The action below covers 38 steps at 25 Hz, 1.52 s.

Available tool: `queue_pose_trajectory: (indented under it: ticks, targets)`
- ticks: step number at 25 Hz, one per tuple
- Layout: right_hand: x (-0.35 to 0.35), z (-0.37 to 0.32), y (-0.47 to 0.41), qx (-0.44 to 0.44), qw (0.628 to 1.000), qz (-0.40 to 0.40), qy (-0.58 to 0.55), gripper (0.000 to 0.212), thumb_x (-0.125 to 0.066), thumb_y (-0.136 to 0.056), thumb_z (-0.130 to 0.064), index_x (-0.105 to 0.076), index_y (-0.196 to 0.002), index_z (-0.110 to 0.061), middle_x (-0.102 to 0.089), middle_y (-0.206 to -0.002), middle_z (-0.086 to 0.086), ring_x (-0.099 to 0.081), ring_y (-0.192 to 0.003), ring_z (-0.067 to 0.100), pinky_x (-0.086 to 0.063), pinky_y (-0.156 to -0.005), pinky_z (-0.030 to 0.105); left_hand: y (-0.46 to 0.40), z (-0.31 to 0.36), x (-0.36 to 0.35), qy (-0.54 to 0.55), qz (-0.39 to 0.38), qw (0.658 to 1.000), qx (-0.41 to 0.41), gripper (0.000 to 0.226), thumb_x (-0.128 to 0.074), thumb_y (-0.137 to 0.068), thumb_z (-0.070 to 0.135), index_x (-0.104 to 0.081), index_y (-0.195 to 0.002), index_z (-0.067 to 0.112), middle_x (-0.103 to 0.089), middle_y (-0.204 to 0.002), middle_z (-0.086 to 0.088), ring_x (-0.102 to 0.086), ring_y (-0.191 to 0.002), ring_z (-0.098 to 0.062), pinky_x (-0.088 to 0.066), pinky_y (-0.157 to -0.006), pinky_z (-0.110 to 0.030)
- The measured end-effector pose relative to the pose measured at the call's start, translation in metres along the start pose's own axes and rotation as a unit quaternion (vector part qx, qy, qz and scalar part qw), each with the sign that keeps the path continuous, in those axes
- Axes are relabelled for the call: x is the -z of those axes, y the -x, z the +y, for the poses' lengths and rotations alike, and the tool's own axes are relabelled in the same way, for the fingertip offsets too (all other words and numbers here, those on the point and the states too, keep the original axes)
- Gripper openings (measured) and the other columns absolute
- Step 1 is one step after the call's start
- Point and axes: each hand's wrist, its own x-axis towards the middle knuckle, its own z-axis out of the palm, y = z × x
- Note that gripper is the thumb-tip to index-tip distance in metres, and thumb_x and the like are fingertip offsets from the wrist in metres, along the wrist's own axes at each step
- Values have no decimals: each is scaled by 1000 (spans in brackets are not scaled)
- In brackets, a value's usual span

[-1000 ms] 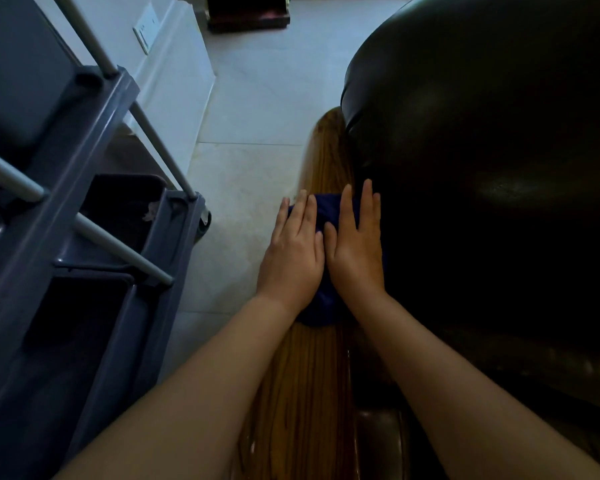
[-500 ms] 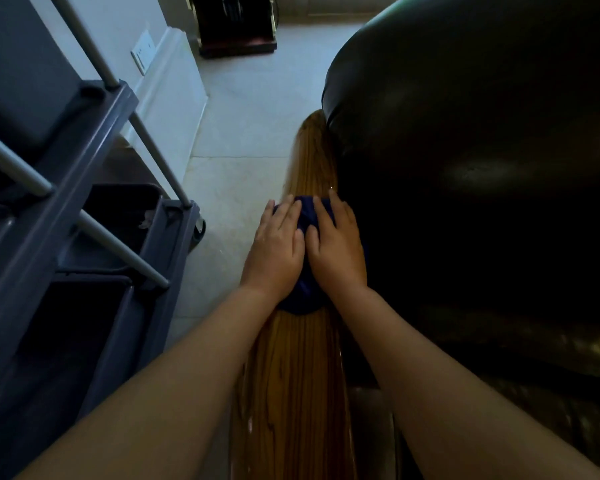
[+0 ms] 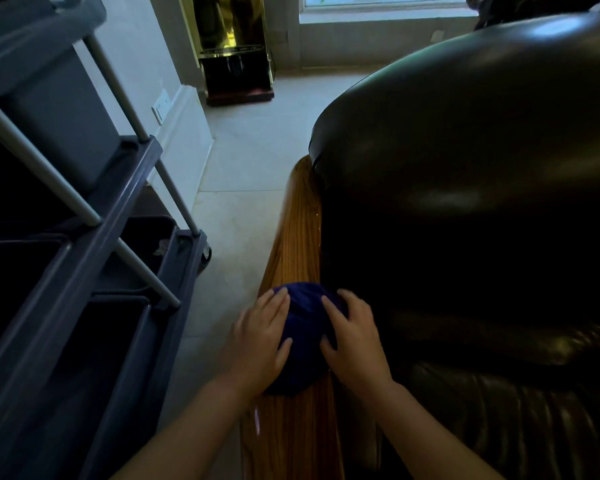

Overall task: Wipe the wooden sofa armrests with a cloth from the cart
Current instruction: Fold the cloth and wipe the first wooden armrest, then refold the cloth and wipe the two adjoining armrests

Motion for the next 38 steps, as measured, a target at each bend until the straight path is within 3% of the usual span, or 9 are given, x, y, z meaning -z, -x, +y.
queue_pose_trajectory:
  ticks: [3, 7, 10, 14, 16, 21, 30, 33, 38]
  targets:
    - [3, -6, -5, 2, 1000, -5, -6, 53, -53, -89, -19, -32, -139, -21, -41, -141, 4, -41, -126, 17, -40, -102, 27, -6, 11, 12, 1, 5, 1000, -4, 40, -55, -87, 20, -52, -125, 12, -50, -135, -5, -44, -125, -21, -40, -101, -30]
    - [7, -13, -12, -16, 999, 37, 5, 26, -53, -88, -13, -55, -114, -17, -58, -111, 4, -55, -100, 17, -46, -86, 26, -18, 22, 20, 18, 19, 998, 56, 20, -49, -88, 16, -63, -102, 15, -59, -107, -4, -54, -99, -17, -44, -77, -26]
    - [21, -14, -16, -19, 999, 30, -19, 14, -52, -88, -11, -61, -99, -16, -61, -102, 4, -58, -91, 16, -47, -78, 23, -25, 19, 31, 86, 24, 988, 125, 19, -57, -84, 13, -67, -100, 17, -65, -107, -5, -60, -97, -21, -46, -80, -29]
    - [58, -15, -22, -16, 997, -24, -73, 21, -60, -84, -11, -63, -104, -17, -62, -108, 3, -59, -98, 15, -51, -85, 28, -30, 21, 55, 173, 24, 969, 173, 19, -64, -77, 5, -71, -94, 14, -71, -101, -8, -64, -93, -21, -49, -84, -29]
    - [88, -20, -23, -23, 993, -47, -104, 20, -63, -82, -13, -64, -102, -18, -63, -103, 1, -60, -92, 13, -53, -79, 27, -32, 30, 78, 203, 22, 963, 174, 19, -66, -75, 4, -72, -91, 12, -71, -98, -10, -65, -90, -19, -49, -81, -25]
    - [183, -48, -13, -23, 993, -47, -104, 12, -70, -76, -14, -66, -84, -21, -63, -83, -4, -60, -74, 8, -48, -58, 16, -26, 77, 160, 232, 30, 962, 140, 16, -69, -72, 7, -74, -86, 11, -73, -89, -9, -61, -77, -13, -48, -73, -23]
    - [404, -110, 81, -15, 998, 39, -48, 13, -77, -67, -14, -66, -76, -15, -58, -68, -8, -53, -62, 6, -37, -50, 7, 15, 207, 342, 304, -30, 952, 21, 11, -72, -72, 12, -72, -79, 20, -69, -84, -2, -64, -85, -15, -54, -75, -27]
    - [461, -114, 128, -21, 997, 68, -36, 14, -77, -67, -12, -66, -75, -14, -62, -70, -1, -55, -58, 7, -40, -51, 10, 29, 261, 380, 307, -62, 949, -21, 15, -71, -73, 9, -68, -75, 24, -66, -81, 4, -63, -82, -9, -50, -68, -18]
    - [539, -95, 210, -34, 992, 114, -29, 16, -77, -67, -11, -63, -70, -17, -60, -65, -4, -56, -56, 8, -43, -51, 12, 50, 361, 409, 298, -59, 950, -74, 15, -71, -73, 7, -70, -85, 17, -66, -86, 3, -61, -82, -8, -46, -73, -20]
